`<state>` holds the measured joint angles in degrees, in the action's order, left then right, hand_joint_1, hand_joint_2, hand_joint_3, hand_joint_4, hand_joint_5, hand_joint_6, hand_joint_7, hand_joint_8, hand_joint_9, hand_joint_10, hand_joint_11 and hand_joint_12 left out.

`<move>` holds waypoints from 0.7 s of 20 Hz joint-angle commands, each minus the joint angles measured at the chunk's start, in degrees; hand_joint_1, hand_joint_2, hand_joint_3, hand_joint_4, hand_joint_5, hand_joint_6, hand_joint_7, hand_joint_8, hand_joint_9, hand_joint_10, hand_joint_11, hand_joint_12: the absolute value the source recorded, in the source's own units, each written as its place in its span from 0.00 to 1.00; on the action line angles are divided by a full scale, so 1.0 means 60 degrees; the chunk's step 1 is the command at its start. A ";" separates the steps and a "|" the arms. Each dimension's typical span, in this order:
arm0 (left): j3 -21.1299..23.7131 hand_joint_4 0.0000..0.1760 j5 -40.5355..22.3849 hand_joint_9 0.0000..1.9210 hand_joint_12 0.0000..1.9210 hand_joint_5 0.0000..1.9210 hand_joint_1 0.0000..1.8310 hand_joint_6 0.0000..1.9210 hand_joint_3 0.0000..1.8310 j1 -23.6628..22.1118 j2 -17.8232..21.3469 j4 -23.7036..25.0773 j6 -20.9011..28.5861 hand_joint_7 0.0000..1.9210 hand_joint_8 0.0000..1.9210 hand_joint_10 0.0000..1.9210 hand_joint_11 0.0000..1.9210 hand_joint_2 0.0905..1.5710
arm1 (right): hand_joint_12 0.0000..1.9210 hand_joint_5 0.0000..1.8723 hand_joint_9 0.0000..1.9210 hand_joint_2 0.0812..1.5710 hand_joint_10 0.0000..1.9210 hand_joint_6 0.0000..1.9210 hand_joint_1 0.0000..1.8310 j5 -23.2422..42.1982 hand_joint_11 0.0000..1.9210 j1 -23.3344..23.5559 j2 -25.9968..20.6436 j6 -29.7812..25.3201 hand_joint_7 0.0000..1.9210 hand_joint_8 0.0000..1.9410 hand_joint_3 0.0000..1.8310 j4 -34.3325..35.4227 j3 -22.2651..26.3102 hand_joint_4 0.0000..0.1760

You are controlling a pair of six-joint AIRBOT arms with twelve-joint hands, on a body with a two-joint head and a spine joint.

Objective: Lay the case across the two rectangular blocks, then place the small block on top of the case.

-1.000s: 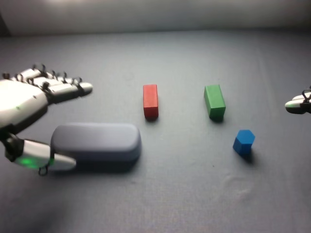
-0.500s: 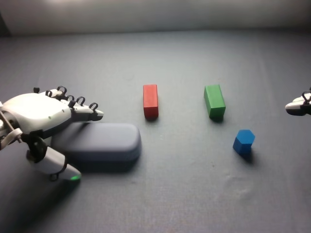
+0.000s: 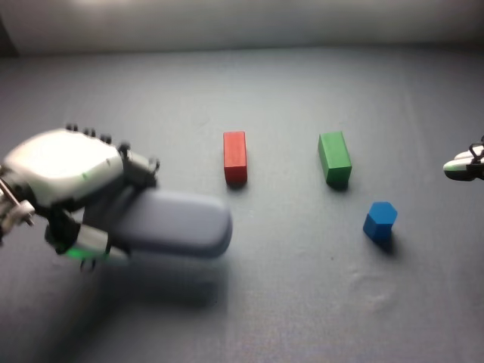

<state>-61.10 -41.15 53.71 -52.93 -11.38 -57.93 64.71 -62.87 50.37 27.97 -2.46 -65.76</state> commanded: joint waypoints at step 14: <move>-0.1609 0.00 -0.1159 0.55 0.54 0.56 0.76 0.36 0.00 -0.2412 -0.2003 -0.0014 0.0388 0.60 0.34 0.54 0.50 0.65 | 0.18 0.27 0.27 0.81 0.00 0.00 0.48 0.1083 0.21 0.0123 0.0021 -0.0074 0.27 0.00 0.00 0.0289 -0.0058 0.00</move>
<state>-71.07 -41.80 39.88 -65.01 -12.01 -55.86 64.64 -62.65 50.50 27.90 -2.37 -65.76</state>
